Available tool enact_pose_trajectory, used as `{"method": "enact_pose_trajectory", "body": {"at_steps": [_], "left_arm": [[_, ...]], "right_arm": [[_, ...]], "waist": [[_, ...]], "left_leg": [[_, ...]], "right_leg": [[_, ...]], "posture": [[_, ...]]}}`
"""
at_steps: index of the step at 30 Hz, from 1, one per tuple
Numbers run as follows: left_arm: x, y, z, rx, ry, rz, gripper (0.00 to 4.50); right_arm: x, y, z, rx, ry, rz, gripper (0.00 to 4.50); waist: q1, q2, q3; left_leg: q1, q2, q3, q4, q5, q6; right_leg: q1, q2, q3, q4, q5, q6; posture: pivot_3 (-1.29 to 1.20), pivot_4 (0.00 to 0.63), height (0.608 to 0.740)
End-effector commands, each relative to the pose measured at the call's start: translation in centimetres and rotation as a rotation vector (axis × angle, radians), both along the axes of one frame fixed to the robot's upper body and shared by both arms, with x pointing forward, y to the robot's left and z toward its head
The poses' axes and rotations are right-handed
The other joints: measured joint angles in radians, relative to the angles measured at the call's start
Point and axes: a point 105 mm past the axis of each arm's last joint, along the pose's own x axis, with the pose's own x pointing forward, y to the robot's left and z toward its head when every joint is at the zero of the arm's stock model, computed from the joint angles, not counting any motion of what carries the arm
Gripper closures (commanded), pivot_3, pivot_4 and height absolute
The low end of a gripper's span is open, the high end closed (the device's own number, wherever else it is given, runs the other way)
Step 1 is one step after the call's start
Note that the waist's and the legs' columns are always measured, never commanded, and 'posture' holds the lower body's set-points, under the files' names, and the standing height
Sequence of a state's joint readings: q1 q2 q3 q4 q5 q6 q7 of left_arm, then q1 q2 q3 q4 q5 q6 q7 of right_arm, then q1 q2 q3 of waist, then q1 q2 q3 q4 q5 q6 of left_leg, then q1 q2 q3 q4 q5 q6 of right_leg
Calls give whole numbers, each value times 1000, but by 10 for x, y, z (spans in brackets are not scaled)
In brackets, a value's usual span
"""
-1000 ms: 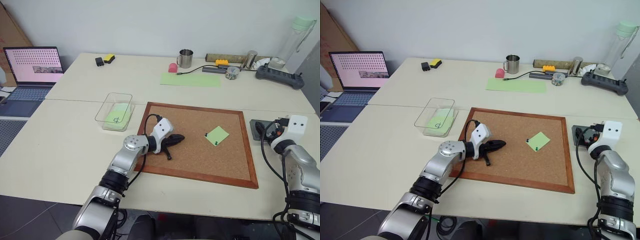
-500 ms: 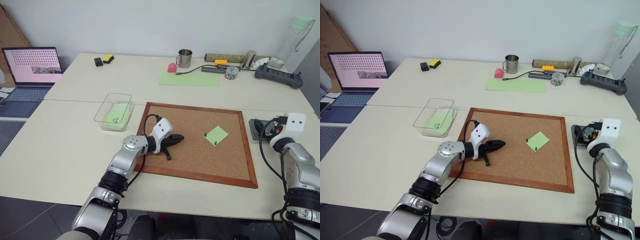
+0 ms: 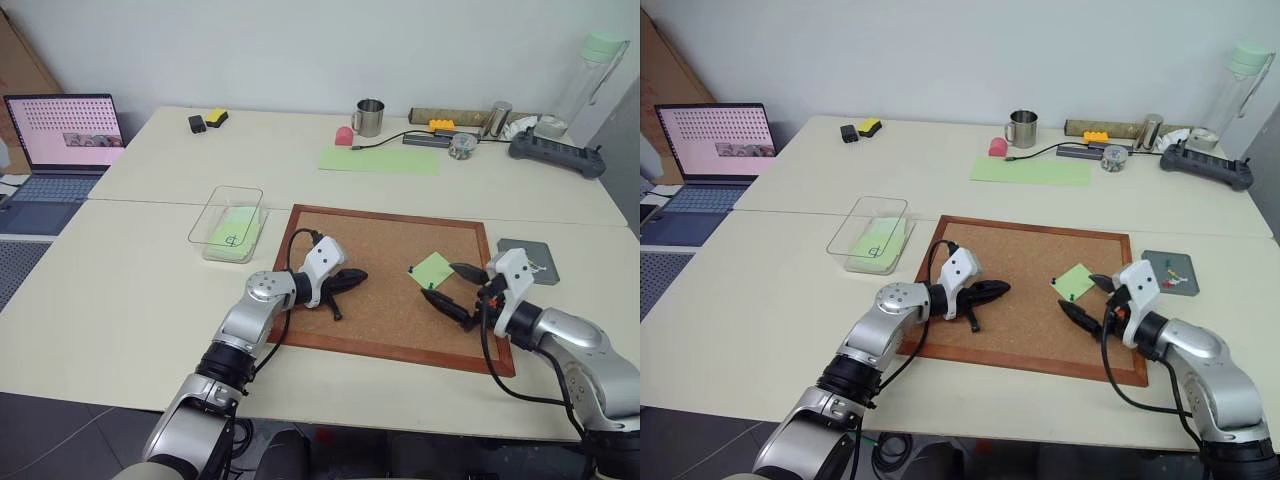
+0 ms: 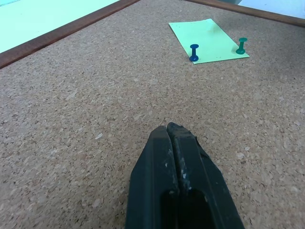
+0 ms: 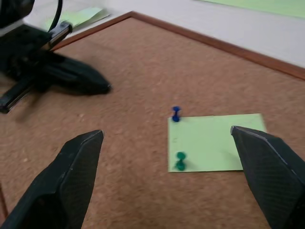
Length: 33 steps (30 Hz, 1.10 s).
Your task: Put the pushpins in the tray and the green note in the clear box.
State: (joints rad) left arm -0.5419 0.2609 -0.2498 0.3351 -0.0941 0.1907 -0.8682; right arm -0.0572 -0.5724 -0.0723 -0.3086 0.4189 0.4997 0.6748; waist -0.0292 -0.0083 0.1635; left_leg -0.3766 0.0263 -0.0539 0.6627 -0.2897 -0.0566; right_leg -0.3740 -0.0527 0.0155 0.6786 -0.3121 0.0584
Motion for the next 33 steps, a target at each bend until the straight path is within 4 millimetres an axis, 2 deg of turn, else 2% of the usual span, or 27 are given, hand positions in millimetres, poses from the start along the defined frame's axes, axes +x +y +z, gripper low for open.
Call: {"method": "enact_pose_trajectory", "body": {"at_steps": [1,5,8,14,19,27,30,33], "left_arm": [[-4,4,-17,42,61,4,4500],[-4,4,-17,42,59,2,4500],[-4,4,-17,42,58,1,4500],[-4,5,-17,43,60,4,4500],[-5,5,-18,42,62,3,4500],[-6,6,-18,46,63,2,4500],[-6,5,-18,46,63,1,4500],[-6,5,-18,46,64,-1,4500]], "right_arm": [[5,2,3,2,-50,-8,9],[13,3,-6,4,-50,-20,9],[15,4,-9,9,-49,-19,449],[17,3,-10,3,-62,-20,1765],[16,2,-11,0,-63,-18,2638],[18,2,-10,-9,-84,-28,4408],[18,1,-9,-11,-88,-29,4469],[19,2,1,16,-122,-27,4469]], "waist": [[0,0,0],[0,0,0],[0,0,0],[0,0,0],[0,0,0],[0,0,0],[0,0,0],[0,0,0]], "left_leg": [[0,0,0,0,0,0],[0,0,0,0,0,0],[0,0,0,0,0,0],[1,0,0,0,0,0],[1,0,0,0,0,0],[1,0,0,0,0,0],[1,0,0,0,0,0],[1,0,0,0,0,0]], "right_leg": [[0,0,0,0,0,0],[0,0,0,0,0,0],[0,0,0,0,0,0],[0,0,0,0,0,0],[0,0,0,0,0,0],[0,0,0,0,0,0],[0,0,0,0,0,0],[0,0,0,0,0,0]], "posture": [[0,150,740],[0,150,740],[0,150,740],[0,150,740],[0,150,740],[0,150,740],[0,150,740],[0,150,740]]}}
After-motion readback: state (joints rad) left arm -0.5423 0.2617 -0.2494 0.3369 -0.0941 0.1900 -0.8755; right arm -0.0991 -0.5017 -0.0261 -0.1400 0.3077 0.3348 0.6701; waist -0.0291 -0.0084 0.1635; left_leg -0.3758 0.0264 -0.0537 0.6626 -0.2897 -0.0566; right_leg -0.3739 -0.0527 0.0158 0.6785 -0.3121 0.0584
